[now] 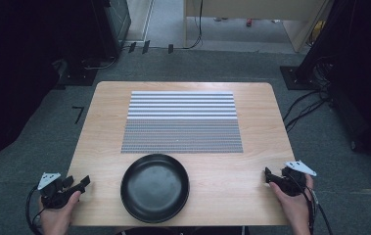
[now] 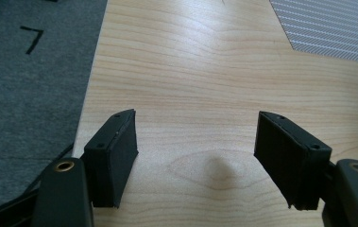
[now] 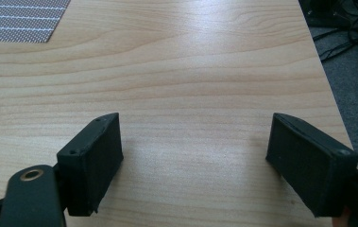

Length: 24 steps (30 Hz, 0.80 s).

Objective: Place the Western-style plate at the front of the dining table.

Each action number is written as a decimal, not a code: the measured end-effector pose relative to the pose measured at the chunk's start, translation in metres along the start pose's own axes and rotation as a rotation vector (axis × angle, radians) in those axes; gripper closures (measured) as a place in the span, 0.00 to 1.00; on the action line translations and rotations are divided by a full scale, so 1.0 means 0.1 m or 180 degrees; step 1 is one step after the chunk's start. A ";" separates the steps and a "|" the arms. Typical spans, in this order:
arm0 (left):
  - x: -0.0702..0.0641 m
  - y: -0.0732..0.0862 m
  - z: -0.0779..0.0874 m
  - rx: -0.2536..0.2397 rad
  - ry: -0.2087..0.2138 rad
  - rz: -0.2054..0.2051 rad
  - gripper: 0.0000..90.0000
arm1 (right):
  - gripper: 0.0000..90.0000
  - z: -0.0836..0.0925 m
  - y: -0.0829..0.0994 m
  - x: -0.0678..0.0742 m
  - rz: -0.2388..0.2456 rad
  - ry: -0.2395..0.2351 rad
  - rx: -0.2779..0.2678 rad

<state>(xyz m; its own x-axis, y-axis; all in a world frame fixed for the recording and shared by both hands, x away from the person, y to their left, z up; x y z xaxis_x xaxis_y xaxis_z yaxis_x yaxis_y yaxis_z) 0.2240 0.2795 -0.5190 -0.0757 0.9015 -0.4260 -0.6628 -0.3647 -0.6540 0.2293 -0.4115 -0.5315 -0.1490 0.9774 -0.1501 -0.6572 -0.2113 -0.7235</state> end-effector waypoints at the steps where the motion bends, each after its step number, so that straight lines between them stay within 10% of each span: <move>1: 0.00 0.00 0.00 0.0000 0.0000 0.0000 0.34 | 0.20 0.00 0.00 0.00 0.0000 0.0000 0.0000; 24: -0.44 -0.25 0.23 -0.0223 0.0284 0.0008 0.16 | 0.18 0.19 -0.58 0.23 -0.0050 -0.0188 -0.0360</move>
<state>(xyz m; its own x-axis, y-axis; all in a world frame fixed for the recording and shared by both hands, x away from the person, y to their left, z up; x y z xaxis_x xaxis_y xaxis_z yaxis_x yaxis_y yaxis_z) 0.2264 0.2544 -0.4696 -0.0086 0.8774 -0.4797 -0.6087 -0.3852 -0.6936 0.2498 -0.3768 -0.4806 -0.1849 0.9776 -0.1007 -0.5728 -0.1904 -0.7973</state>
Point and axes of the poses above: each handheld gripper's, and its own axes: z roughly backward along the jaws, y roughly out of its underside, x roughly to its left, the point moved 1 cm from there along -z, roughly forward along the jaws, and after that the axes turned 14 degrees about z, right-handed, at the moved point
